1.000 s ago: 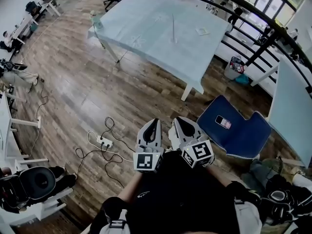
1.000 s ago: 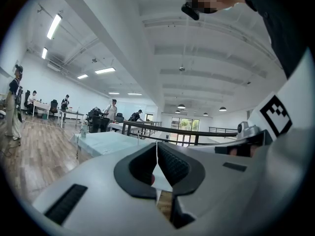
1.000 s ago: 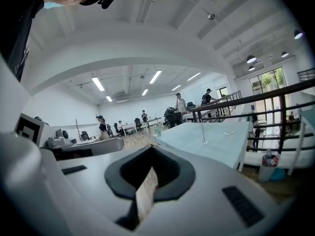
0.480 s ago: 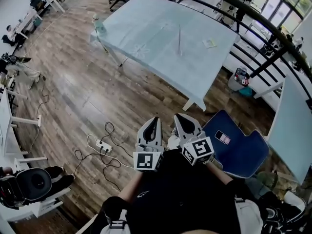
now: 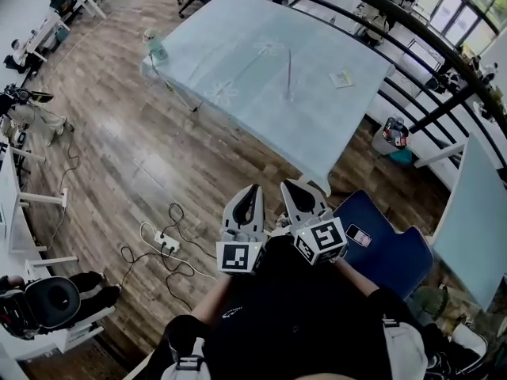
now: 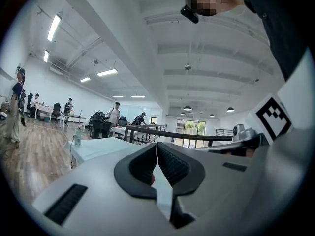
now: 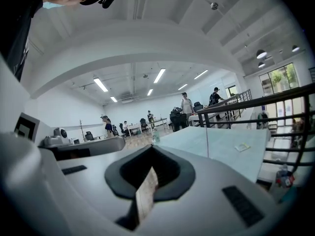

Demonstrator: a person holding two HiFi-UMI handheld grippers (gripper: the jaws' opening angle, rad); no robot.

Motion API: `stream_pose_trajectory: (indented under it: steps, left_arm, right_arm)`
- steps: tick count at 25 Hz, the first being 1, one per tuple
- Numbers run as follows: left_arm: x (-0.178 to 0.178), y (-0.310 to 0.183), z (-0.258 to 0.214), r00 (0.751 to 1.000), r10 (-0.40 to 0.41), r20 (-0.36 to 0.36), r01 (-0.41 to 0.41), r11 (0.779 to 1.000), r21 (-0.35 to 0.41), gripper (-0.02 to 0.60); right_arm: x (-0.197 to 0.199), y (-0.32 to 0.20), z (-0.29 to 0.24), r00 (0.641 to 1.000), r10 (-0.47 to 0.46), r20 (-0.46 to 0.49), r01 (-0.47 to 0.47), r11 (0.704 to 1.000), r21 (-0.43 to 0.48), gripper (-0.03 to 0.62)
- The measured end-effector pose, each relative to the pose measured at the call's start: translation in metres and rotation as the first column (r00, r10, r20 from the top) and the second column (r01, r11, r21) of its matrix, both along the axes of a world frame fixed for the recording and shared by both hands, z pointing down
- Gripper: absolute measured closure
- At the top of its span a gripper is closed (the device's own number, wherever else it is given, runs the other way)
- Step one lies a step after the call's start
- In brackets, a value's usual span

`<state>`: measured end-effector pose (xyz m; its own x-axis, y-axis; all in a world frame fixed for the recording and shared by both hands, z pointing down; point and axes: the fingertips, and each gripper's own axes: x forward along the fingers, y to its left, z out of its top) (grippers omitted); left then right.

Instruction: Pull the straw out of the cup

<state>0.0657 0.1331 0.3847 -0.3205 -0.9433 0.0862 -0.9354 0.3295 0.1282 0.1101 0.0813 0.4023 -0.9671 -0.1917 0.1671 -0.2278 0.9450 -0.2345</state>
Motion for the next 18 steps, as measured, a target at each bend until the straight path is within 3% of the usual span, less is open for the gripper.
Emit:
stream_pose_trajectory:
  steps: [7, 18]
  left_arm:
    - [-0.001, -0.03, -0.003, 0.998, 0.055, 0.016, -0.055, 0.998, -0.016, 0.563]
    - [-0.016, -0.054, 0.012, 0.987, 0.137, -0.079, -0.138, 0.99, 0.0, 0.563]
  right_arm:
    - [0.0, -0.026, 0.001, 0.999, 0.05, 0.009, -0.05, 0.999, -0.02, 0.585]
    - [0.002, -0.053, 0.017, 0.982, 0.186, -0.024, -0.187, 0.982, -0.038, 0.585]
